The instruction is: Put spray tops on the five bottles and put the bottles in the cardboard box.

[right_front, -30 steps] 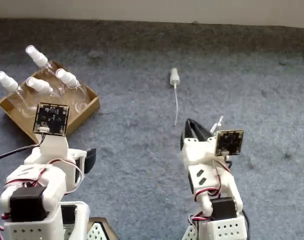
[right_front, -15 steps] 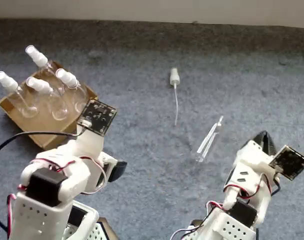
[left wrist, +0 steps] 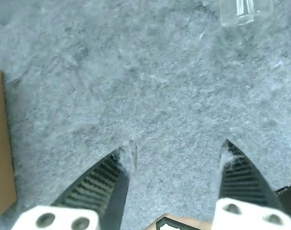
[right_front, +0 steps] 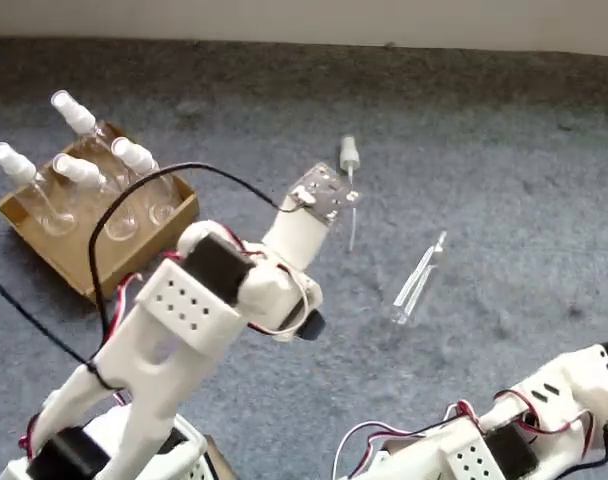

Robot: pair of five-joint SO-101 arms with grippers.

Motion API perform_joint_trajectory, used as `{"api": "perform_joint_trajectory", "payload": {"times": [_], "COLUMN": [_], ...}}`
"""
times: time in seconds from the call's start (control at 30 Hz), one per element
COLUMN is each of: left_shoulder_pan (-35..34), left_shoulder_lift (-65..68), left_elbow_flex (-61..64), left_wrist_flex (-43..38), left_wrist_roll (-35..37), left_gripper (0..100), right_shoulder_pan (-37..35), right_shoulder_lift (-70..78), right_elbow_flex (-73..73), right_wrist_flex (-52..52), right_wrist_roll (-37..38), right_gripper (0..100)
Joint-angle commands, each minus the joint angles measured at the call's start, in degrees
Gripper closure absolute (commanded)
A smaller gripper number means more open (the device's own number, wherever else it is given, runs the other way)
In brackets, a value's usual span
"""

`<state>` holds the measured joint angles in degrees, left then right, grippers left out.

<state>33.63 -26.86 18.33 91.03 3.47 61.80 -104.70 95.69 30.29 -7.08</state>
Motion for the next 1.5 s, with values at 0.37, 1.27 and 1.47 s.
{"api": "perform_joint_trajectory", "payload": {"times": [0.37, 1.27, 1.47], "left_shoulder_pan": [8.8, 7.2, 8.4], "left_shoulder_lift": [31.2, 81.7, 89.1], "left_elbow_flex": [-25.9, -92.1, -100.4], "left_wrist_flex": [-9.3, 0.4, 0.5], "left_wrist_roll": [0.6, 0.8, 0.7], "left_gripper": [77, 77, 77], "right_shoulder_pan": [13.6, 13.5, 13.5], "right_shoulder_lift": [-0.6, -0.6, -0.6], "right_elbow_flex": [7.0, 7.0, 7.0], "right_wrist_flex": [3.0, 3.0, 3.0], "right_wrist_roll": [-0.2, -0.4, -0.3], "right_gripper": [98.9, 98.9, 99.0]}}
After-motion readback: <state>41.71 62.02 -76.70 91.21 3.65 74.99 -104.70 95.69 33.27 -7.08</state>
